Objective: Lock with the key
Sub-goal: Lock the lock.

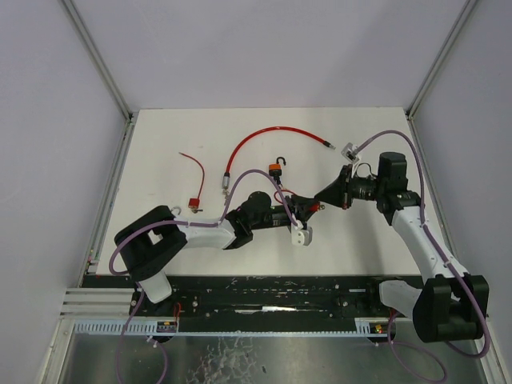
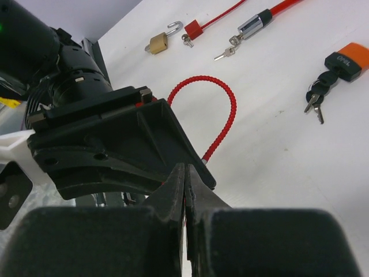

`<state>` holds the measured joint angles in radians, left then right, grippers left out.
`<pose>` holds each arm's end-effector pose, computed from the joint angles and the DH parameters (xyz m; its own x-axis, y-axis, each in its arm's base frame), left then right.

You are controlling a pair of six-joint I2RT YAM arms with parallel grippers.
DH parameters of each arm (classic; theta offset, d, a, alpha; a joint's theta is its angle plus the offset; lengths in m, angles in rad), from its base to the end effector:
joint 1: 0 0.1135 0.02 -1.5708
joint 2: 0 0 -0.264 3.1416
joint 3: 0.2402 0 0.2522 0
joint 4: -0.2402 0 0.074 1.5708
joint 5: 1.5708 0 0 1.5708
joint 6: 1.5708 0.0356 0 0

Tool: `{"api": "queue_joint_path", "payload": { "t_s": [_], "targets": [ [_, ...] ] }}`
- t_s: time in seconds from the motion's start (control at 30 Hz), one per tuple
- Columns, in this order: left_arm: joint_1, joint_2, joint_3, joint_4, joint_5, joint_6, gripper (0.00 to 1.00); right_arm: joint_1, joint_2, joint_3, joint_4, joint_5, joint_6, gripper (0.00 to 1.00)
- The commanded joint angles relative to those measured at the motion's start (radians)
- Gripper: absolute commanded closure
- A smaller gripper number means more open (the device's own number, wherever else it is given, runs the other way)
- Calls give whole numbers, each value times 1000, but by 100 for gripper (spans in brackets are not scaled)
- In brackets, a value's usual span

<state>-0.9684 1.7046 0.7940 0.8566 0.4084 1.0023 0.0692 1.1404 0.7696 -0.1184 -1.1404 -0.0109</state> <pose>0.1920 -0.3041 0.2127 0.8102 0.1868 -0.5556 0.5539 0.0666 0.8299 0.2355 0.0488 0.2788 -0.4597 -0.0364 -0.8873 -0.8342 0.3604 0.4174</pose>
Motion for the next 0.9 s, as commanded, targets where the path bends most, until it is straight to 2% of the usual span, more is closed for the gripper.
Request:
{"api": "queue_joint_path", "payload": {
  "t_s": [0.0, 0.2, 0.3, 0.4, 0.87],
  "targets": [
    [-4, -9, -6, 69, -26, 0, 100, -12, -70, 58, -78, 1, -147, 99],
    [-5, -14, -16, 83, -34, -6, 100, -37, -148, 62, -221, 28, -360, 97],
    [-3, -20, -26, 101, -14, -10, 100, -39, -181, 47, -256, 98, -448, 90],
    [1, -21, -23, 97, -6, -17, 100, -46, -183, 60, -287, 128, -477, 79],
    [32, -41, -49, 167, 69, -114, 100, -87, -252, 92, -302, 2, -475, 59]
  ]
}}
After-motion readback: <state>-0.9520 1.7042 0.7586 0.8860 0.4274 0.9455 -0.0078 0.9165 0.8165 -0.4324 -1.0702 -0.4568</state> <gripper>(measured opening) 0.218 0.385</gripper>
